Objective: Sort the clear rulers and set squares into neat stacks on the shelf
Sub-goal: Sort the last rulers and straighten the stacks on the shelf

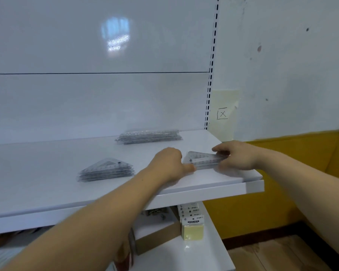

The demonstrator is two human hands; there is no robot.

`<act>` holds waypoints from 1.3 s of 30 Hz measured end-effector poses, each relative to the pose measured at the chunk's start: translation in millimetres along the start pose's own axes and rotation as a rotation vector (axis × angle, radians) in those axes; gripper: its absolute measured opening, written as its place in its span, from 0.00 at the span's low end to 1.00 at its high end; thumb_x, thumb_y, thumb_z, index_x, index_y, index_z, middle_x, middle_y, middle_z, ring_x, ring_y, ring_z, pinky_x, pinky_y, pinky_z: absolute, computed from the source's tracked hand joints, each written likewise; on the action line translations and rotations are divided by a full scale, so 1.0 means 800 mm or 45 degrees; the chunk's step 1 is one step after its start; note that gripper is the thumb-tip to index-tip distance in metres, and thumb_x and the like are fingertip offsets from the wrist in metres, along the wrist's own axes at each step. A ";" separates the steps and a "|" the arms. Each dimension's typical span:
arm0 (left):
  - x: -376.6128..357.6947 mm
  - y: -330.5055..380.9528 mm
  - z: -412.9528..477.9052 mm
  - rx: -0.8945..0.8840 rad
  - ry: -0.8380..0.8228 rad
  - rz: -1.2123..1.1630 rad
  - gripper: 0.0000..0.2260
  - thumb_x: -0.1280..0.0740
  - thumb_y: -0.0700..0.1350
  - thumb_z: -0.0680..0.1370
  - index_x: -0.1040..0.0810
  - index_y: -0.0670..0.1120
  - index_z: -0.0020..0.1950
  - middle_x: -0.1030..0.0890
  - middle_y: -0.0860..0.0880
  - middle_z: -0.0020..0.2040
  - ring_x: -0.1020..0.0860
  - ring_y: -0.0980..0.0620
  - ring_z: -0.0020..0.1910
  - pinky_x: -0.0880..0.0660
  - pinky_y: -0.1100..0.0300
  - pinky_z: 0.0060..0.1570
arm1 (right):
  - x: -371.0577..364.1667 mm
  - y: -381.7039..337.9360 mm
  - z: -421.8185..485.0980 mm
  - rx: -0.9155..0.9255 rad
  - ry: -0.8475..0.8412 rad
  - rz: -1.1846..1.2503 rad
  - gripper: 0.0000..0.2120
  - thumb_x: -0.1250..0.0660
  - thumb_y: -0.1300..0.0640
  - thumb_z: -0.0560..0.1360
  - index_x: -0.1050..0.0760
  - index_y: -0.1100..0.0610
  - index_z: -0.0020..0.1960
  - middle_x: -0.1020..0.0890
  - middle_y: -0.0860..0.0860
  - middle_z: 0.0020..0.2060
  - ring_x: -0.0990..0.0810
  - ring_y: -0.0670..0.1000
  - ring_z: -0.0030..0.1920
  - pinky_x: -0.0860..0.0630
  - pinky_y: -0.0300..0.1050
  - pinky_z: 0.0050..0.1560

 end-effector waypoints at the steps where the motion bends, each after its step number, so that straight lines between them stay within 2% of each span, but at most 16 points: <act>1: 0.009 -0.003 0.001 -0.002 -0.015 0.016 0.24 0.35 0.62 0.75 0.24 0.43 0.59 0.22 0.44 0.55 0.24 0.47 0.53 0.29 0.56 0.52 | 0.007 -0.002 0.001 0.002 -0.003 0.048 0.29 0.31 0.54 0.72 0.33 0.51 0.71 0.25 0.47 0.64 0.26 0.48 0.60 0.32 0.42 0.62; 2: 0.021 -0.008 0.002 0.005 -0.021 0.013 0.28 0.36 0.63 0.75 0.28 0.44 0.67 0.25 0.45 0.63 0.26 0.47 0.60 0.31 0.54 0.59 | 0.015 -0.006 0.003 0.017 0.008 0.079 0.28 0.31 0.54 0.73 0.34 0.52 0.72 0.26 0.48 0.65 0.27 0.48 0.62 0.33 0.43 0.64; 4: 0.044 -0.024 0.007 0.036 -0.006 -0.003 0.31 0.37 0.63 0.75 0.33 0.47 0.72 0.29 0.47 0.70 0.30 0.46 0.67 0.34 0.53 0.65 | 0.028 -0.019 0.011 0.048 0.047 0.053 0.28 0.32 0.51 0.74 0.34 0.52 0.72 0.27 0.49 0.67 0.29 0.49 0.65 0.34 0.44 0.66; 9: 0.087 -0.085 0.018 0.147 -0.041 0.155 0.29 0.37 0.61 0.76 0.36 0.49 0.73 0.33 0.47 0.72 0.31 0.45 0.68 0.34 0.54 0.65 | 0.028 -0.068 0.054 0.133 0.055 -0.081 0.30 0.35 0.43 0.75 0.38 0.50 0.73 0.30 0.48 0.69 0.30 0.49 0.67 0.35 0.43 0.65; 14: 0.113 -0.180 0.023 0.302 -0.108 0.203 0.29 0.37 0.59 0.77 0.37 0.48 0.74 0.35 0.46 0.73 0.32 0.46 0.69 0.35 0.54 0.65 | 0.008 -0.110 0.107 0.157 0.036 -0.153 0.31 0.34 0.44 0.74 0.39 0.49 0.74 0.30 0.48 0.69 0.31 0.50 0.67 0.35 0.46 0.67; 20: 0.111 -0.267 0.067 0.331 -0.157 0.125 0.33 0.34 0.58 0.76 0.42 0.48 0.76 0.38 0.46 0.74 0.33 0.45 0.69 0.35 0.54 0.65 | -0.008 -0.142 0.169 0.117 -0.021 -0.345 0.34 0.33 0.45 0.75 0.43 0.50 0.75 0.37 0.50 0.73 0.36 0.52 0.71 0.37 0.46 0.68; 24: 0.089 -0.286 0.103 0.280 -0.217 0.108 0.35 0.33 0.60 0.74 0.42 0.49 0.75 0.37 0.46 0.73 0.32 0.45 0.68 0.33 0.53 0.64 | -0.017 -0.142 0.205 0.077 -0.059 -0.458 0.37 0.31 0.45 0.73 0.44 0.51 0.76 0.37 0.52 0.73 0.36 0.54 0.71 0.37 0.47 0.68; 28: 0.073 -0.293 0.133 0.257 -0.244 0.103 0.43 0.33 0.66 0.70 0.48 0.50 0.77 0.42 0.47 0.76 0.39 0.45 0.73 0.38 0.51 0.70 | -0.019 -0.129 0.236 0.058 -0.152 -0.509 0.43 0.28 0.41 0.68 0.45 0.49 0.76 0.37 0.51 0.72 0.34 0.54 0.70 0.35 0.49 0.67; 31: 0.066 -0.289 0.150 0.235 -0.259 0.082 0.42 0.32 0.65 0.71 0.46 0.49 0.77 0.39 0.46 0.75 0.37 0.45 0.71 0.38 0.53 0.69 | -0.018 -0.122 0.254 0.073 -0.208 -0.498 0.43 0.27 0.42 0.68 0.45 0.48 0.76 0.38 0.50 0.72 0.34 0.53 0.70 0.34 0.46 0.66; 34: 0.062 -0.275 0.160 0.222 -0.246 0.052 0.37 0.31 0.61 0.72 0.41 0.48 0.75 0.34 0.46 0.71 0.32 0.45 0.67 0.34 0.55 0.66 | -0.025 -0.124 0.267 0.130 -0.244 -0.531 0.36 0.28 0.47 0.70 0.40 0.49 0.73 0.29 0.50 0.64 0.28 0.52 0.60 0.32 0.41 0.56; 36: 0.058 -0.267 0.167 0.221 -0.241 0.016 0.37 0.29 0.59 0.72 0.41 0.47 0.75 0.33 0.46 0.70 0.30 0.46 0.65 0.33 0.54 0.66 | -0.028 -0.125 0.275 0.188 -0.241 -0.578 0.31 0.29 0.48 0.70 0.35 0.50 0.70 0.26 0.48 0.57 0.28 0.50 0.51 0.33 0.40 0.51; 39: 0.055 -0.263 0.171 0.219 -0.261 -0.067 0.38 0.27 0.56 0.70 0.40 0.48 0.75 0.32 0.48 0.70 0.30 0.48 0.64 0.33 0.57 0.65 | -0.028 -0.120 0.280 0.217 -0.253 -0.569 0.29 0.29 0.47 0.71 0.34 0.50 0.69 0.29 0.46 0.52 0.30 0.49 0.51 0.35 0.39 0.51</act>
Point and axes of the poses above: each hand's wrist, its own z-axis towards the middle knuckle, its own x-axis out of the back of the hand, y = z × x, the point moved 5 cm from there along z, towards the middle knuckle
